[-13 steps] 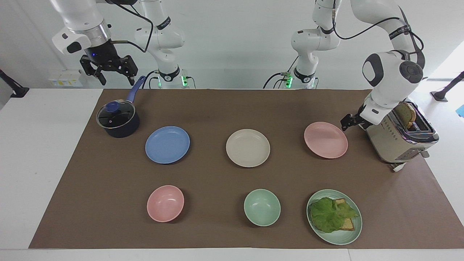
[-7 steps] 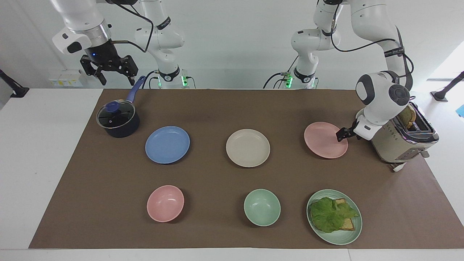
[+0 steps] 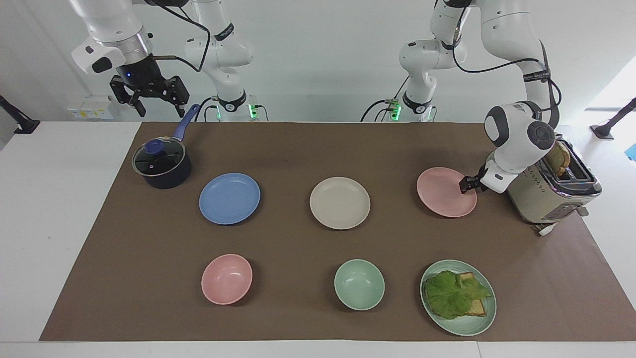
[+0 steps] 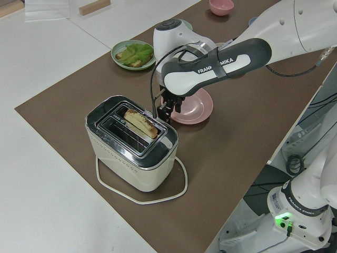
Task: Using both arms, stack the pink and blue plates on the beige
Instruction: 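Reach the left gripper to the rim of the pink plate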
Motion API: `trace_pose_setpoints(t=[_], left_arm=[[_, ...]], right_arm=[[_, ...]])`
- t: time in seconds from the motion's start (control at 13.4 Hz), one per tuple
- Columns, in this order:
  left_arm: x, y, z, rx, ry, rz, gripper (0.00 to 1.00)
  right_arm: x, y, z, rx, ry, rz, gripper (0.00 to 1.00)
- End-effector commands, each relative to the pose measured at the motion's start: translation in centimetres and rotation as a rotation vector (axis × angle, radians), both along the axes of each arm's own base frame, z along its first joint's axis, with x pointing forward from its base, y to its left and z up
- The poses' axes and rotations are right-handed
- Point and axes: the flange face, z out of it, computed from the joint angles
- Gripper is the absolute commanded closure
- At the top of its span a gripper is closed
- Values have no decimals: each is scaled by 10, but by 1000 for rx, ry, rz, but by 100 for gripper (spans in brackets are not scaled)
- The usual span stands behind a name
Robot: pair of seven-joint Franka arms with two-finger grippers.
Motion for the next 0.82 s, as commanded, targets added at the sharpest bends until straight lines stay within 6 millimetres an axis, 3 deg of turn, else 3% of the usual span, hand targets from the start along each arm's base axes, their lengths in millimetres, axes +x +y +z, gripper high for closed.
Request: trace_pose_setpoints(t=[0.0, 0.22, 0.52, 0.75], left_arm=[[-8, 1, 1, -11, 8, 13, 100], [-6, 2, 9, -16, 38, 0, 100], [13, 7, 74, -33, 107, -31, 100], [20, -4, 118, -133, 114, 4, 100]], right_arm=[[-4, -5, 1, 19, -6, 24, 0], [-4, -5, 1, 20, -4, 23, 0], [-5, -6, 0, 20, 3, 20, 0], [-5, -5, 0, 20, 3, 22, 0]])
